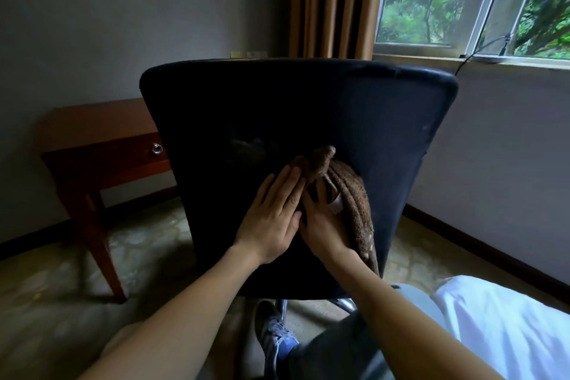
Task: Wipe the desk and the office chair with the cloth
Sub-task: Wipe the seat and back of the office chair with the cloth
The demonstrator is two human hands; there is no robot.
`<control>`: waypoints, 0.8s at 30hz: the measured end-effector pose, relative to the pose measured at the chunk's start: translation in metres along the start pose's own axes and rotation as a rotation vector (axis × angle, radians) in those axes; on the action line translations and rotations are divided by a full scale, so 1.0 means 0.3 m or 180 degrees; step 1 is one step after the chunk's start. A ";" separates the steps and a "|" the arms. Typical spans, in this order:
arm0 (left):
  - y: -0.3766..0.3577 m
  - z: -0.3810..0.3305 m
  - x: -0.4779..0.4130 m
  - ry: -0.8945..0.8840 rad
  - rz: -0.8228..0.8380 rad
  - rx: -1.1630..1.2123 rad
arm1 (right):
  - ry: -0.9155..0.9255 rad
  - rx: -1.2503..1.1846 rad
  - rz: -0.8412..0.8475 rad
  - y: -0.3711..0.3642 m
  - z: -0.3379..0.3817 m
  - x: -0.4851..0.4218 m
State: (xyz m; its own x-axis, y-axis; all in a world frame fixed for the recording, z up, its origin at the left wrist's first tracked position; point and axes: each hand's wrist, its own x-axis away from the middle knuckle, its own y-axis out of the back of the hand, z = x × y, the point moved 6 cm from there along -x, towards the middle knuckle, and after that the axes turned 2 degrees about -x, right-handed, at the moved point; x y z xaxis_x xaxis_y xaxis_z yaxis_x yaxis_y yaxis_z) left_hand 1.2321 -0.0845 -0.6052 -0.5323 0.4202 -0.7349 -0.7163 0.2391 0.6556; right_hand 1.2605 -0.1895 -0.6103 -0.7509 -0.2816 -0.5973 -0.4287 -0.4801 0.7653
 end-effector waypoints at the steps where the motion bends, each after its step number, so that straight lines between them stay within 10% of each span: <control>1: -0.011 0.002 0.014 0.0019 0.0023 -0.0008 | -0.0058 -0.0038 0.0163 -0.029 -0.004 0.008; 24: -0.206 0.040 0.339 0.0460 0.0752 0.0242 | -0.0241 0.0148 0.1183 -0.363 0.005 0.173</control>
State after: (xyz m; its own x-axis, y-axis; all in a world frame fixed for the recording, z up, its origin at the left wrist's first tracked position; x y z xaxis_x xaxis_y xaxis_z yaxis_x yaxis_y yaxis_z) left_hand 1.2276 -0.0459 -0.7184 -0.7432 0.3442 -0.5738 -0.5318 0.2165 0.8187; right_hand 1.2674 -0.1508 -0.7244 -0.8937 -0.3665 -0.2589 -0.1412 -0.3179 0.9375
